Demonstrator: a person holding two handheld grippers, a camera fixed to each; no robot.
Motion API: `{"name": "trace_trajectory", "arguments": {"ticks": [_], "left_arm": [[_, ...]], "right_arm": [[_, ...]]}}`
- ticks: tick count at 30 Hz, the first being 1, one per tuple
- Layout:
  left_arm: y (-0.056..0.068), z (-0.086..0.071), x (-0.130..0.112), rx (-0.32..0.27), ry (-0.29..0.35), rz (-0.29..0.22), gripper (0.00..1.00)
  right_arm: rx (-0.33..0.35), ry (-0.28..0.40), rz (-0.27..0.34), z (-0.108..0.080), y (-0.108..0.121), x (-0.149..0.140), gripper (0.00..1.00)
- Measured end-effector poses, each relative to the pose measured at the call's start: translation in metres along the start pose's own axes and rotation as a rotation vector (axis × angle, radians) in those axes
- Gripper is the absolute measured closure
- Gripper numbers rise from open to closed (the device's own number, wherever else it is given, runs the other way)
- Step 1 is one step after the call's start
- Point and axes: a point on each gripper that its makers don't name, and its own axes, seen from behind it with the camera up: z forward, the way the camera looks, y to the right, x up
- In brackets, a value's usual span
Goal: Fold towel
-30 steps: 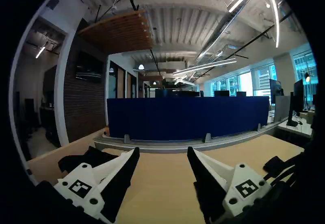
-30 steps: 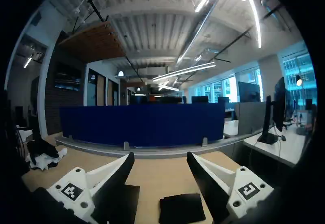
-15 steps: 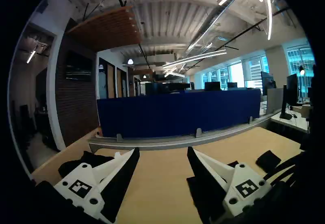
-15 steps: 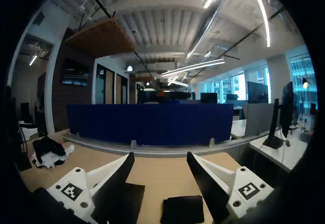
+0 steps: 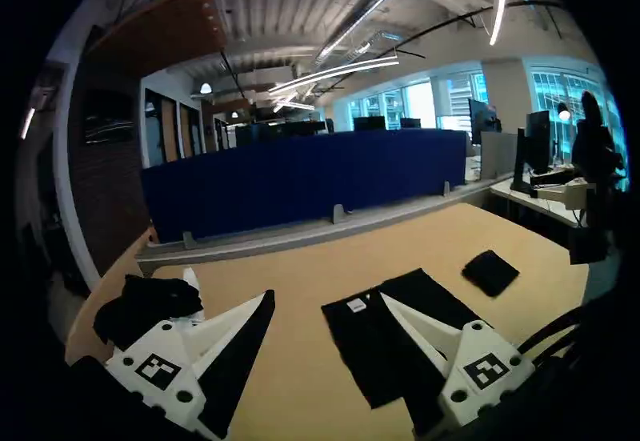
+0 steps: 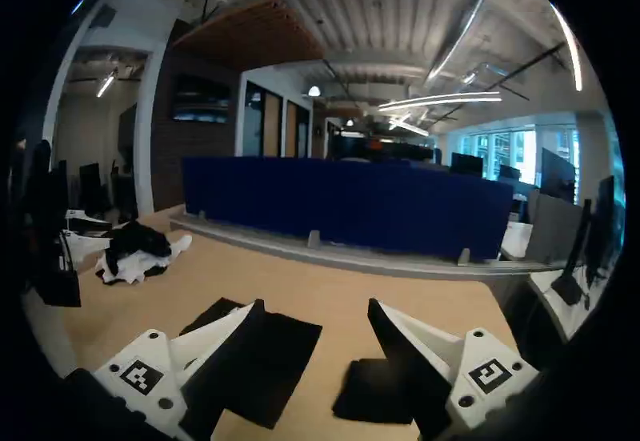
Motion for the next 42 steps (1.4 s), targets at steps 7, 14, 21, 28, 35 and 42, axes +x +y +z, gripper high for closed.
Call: {"name": "trace_trajectory", "arguments": {"ticks": [7,14,21,28,35,42], "left_arm": [[0.028,0.01,-0.031,-0.131,-0.108,0.032,0.13],[0.029,0.018,-0.046,-0.187,-0.155,0.029,0.13],[0.038,0.023,-0.071,-0.227,-0.197,0.059,0.13],[0.055,0.028,-0.104,-0.265,-0.233,0.075,0.14],[0.068,0.036,-0.136,-0.29,-0.267,0.091,0.13],[0.079,0.042,-0.166,-0.322,-0.309,0.11,0.13]], "right_arm": [[0.122,-0.154,-0.053,-0.003,-0.029,-0.035,0.0],[0.165,-0.234,-0.111,0.0,-0.043,-0.056,0.0],[0.182,-0.266,-0.111,0.009,-0.051,-0.075,0.0],[0.184,-0.3,-0.106,0.02,-0.053,-0.106,0.0],[0.19,-0.319,-0.099,0.028,-0.058,-0.132,0.0],[0.207,-0.362,-0.113,0.033,-0.065,-0.163,0.0]]}}
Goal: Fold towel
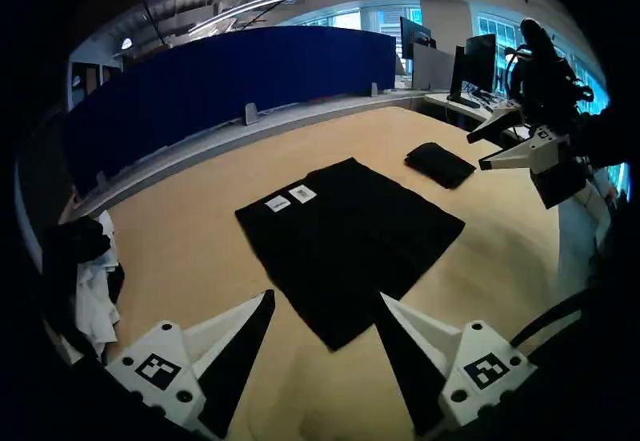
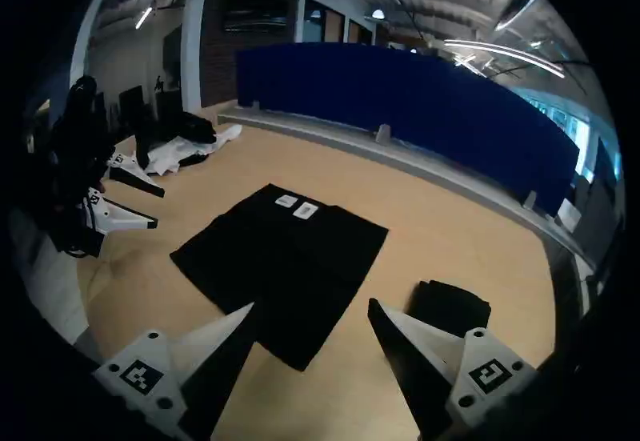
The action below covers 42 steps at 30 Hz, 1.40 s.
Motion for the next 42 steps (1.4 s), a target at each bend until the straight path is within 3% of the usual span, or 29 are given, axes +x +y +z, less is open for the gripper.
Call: {"name": "trace_trajectory", "arguments": {"ticks": [12,23,34,42], "left_arm": [[0.006,0.024,-0.036,-0.039,-0.072,0.022,0.13],[0.013,0.038,-0.065,-0.067,-0.136,0.052,0.13],[0.015,0.045,-0.072,-0.088,-0.174,0.024,0.13],[0.02,0.048,-0.077,-0.098,-0.199,0.023,0.14]], "right_arm": [[0.019,-0.063,-0.007,0.025,-0.009,-0.037,0.0],[0.036,-0.114,-0.009,0.037,-0.016,-0.067,0.0],[0.049,-0.157,0.005,0.045,-0.016,-0.089,0.0],[0.053,-0.177,0.021,0.05,-0.017,-0.101,0.1]]}}
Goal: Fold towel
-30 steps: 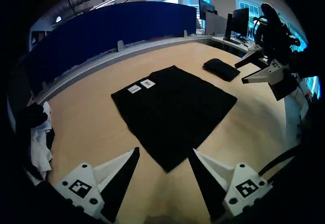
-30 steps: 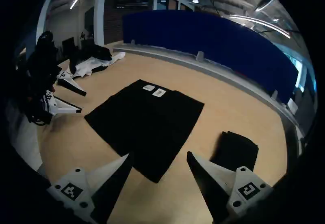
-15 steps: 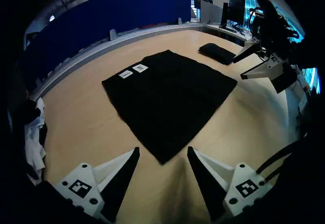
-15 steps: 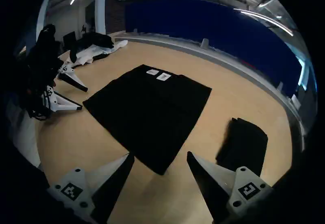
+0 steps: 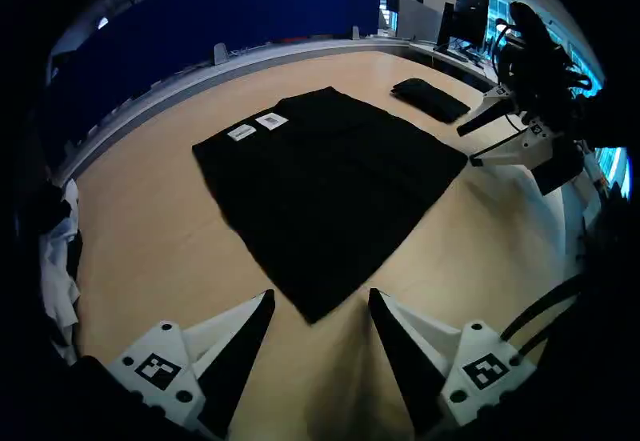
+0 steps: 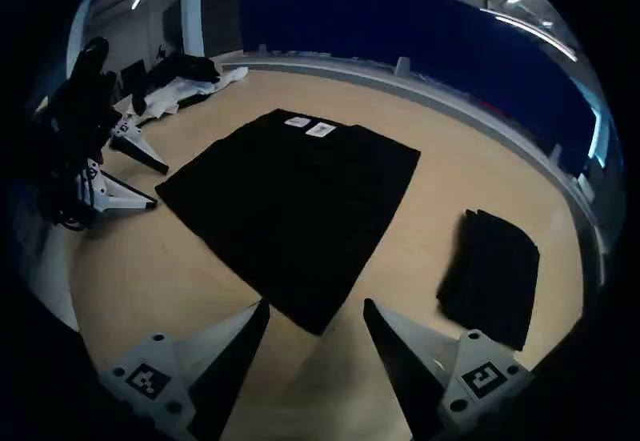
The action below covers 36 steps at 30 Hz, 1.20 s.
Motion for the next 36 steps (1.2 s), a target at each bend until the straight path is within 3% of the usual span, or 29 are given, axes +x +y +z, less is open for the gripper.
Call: {"name": "trace_trajectory", "arguments": {"ticks": [14,20,30,36], "left_arm": [[-0.004,0.002,-0.002,0.011,-0.018,-0.009,0.4],[-0.004,0.002,-0.002,0.011,-0.023,-0.002,0.5],[0.001,0.002,-0.003,0.009,-0.026,0.016,0.65],[0.002,0.002,-0.002,0.007,-0.031,0.025,0.81]], "right_arm": [[0.026,-0.04,0.032,0.007,-0.006,-0.016,0.33],[0.012,-0.041,0.042,0.01,-0.004,-0.017,0.54],[0.004,-0.048,0.039,0.008,-0.002,-0.018,0.71],[0.009,-0.053,0.056,0.008,-0.002,-0.017,0.85]]}}
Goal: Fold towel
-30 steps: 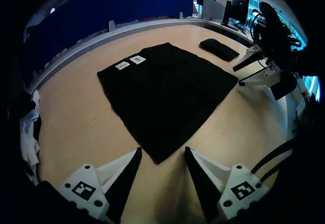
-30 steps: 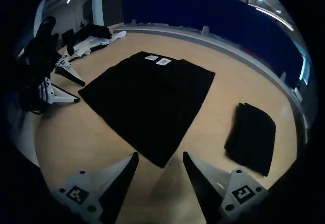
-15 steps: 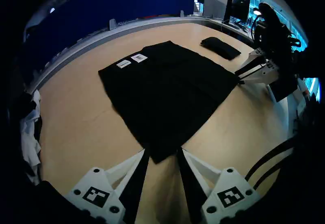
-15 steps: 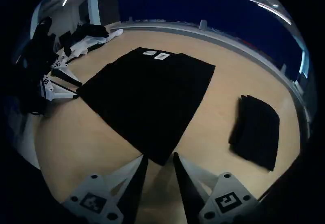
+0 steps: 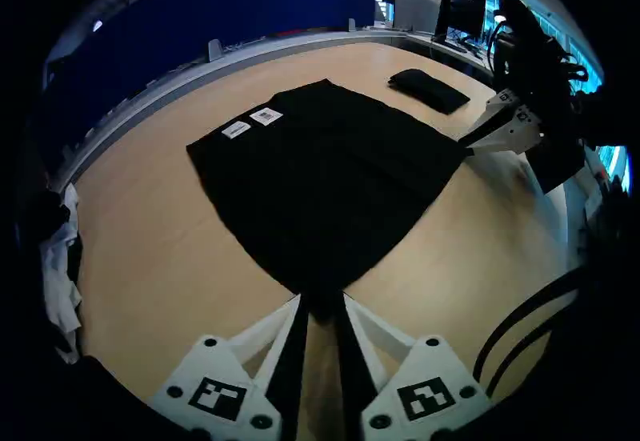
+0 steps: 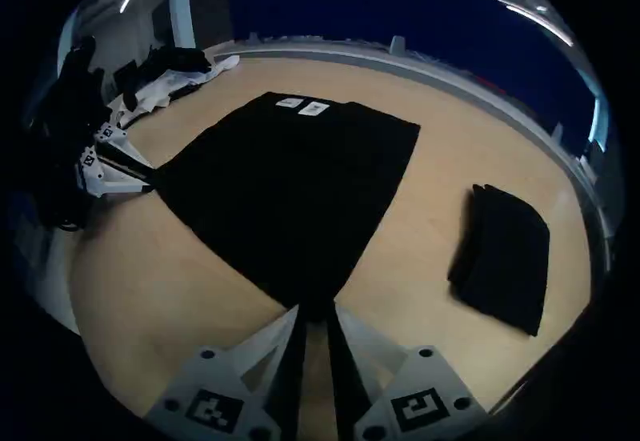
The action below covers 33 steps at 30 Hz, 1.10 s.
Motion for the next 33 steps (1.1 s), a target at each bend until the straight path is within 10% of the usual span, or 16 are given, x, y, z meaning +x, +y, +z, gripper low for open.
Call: {"name": "trace_trajectory", "arguments": {"ticks": [15,33], "left_arm": [[0.0,0.0,0.004,0.01,-0.007,0.009,0.9],[-0.001,-0.041,0.041,0.032,0.037,-0.003,0.9]], "right_arm": [[0.014,0.015,0.024,-0.006,-0.002,0.009,0.88],[0.017,0.099,0.051,-0.05,-0.001,0.055,0.89]]}}
